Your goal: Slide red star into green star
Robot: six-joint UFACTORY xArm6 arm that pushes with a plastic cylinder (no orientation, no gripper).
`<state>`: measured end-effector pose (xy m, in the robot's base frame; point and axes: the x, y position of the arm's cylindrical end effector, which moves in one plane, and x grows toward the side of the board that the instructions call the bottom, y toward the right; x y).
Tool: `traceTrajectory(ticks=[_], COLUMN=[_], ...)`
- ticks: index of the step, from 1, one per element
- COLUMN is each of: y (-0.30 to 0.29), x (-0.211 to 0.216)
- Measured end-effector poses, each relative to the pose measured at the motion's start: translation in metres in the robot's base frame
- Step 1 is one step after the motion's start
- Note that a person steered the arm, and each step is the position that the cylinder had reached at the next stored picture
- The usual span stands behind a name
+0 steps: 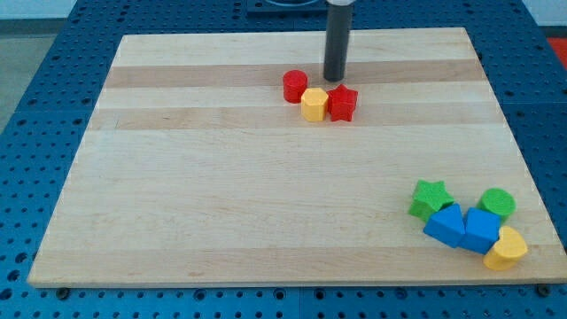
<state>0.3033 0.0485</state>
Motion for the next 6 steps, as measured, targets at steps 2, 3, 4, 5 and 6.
traceTrajectory(ticks=[2,3,4,5,6], y=[0.008,0.026,0.071,0.110,0.125], x=[0.061,0.095,0.108,0.125,0.145])
